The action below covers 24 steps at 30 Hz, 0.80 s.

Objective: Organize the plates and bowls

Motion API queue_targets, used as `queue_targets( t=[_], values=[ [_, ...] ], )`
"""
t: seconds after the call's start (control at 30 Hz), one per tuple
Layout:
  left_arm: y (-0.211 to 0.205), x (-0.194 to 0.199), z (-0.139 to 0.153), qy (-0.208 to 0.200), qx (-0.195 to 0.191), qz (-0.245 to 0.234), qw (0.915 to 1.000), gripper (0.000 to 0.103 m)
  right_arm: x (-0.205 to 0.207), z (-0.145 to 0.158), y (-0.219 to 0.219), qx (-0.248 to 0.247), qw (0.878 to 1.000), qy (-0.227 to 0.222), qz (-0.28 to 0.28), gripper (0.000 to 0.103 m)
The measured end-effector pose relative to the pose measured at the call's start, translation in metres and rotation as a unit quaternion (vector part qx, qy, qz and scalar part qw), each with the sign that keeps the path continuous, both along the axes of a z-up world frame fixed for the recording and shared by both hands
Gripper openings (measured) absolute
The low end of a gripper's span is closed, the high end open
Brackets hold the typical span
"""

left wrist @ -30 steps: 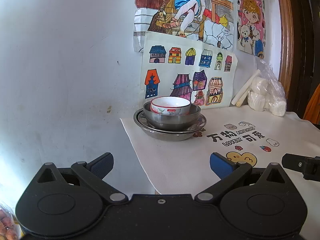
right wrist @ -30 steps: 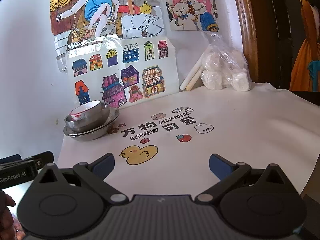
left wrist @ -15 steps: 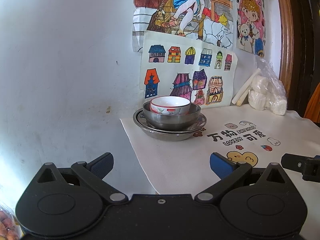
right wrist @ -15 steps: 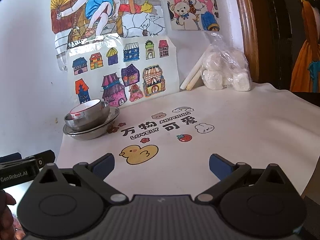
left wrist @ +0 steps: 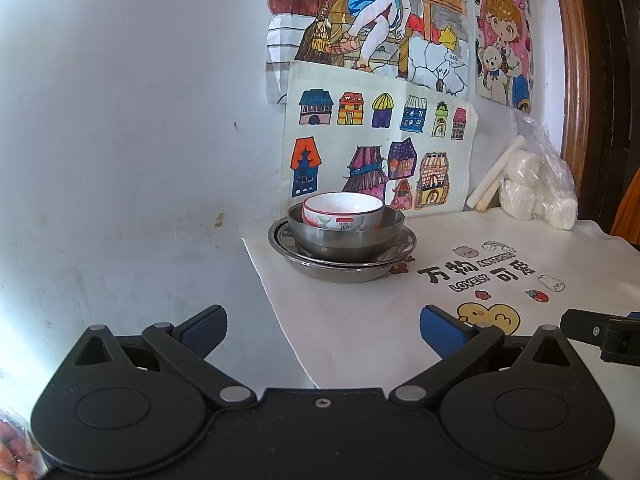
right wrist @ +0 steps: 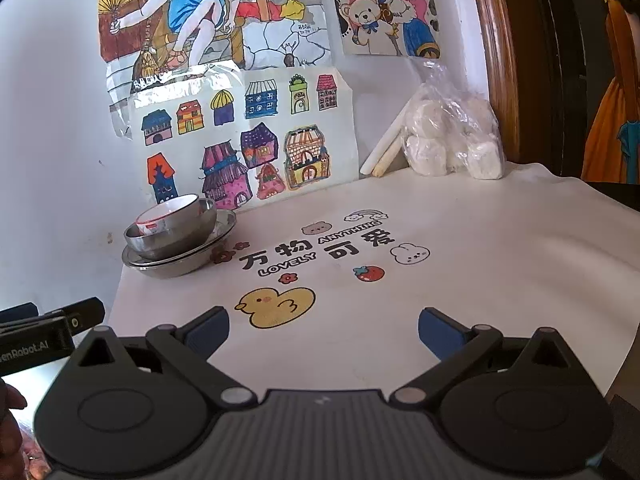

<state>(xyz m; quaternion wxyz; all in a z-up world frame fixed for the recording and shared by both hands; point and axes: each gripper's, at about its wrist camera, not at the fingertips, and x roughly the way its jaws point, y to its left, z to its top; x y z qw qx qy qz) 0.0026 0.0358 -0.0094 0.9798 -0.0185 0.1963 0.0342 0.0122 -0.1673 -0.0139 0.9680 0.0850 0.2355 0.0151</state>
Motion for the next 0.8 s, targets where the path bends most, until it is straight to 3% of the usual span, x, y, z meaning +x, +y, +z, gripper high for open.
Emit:
queue_targets(
  t=[0.8],
  values=[
    [-0.004,0.007,-0.005,0.013,0.005,-0.017,0.9998,0.102,0.012,-0.005,0.003,-0.005,1.000,0.012,0.003,0.103]
  ],
)
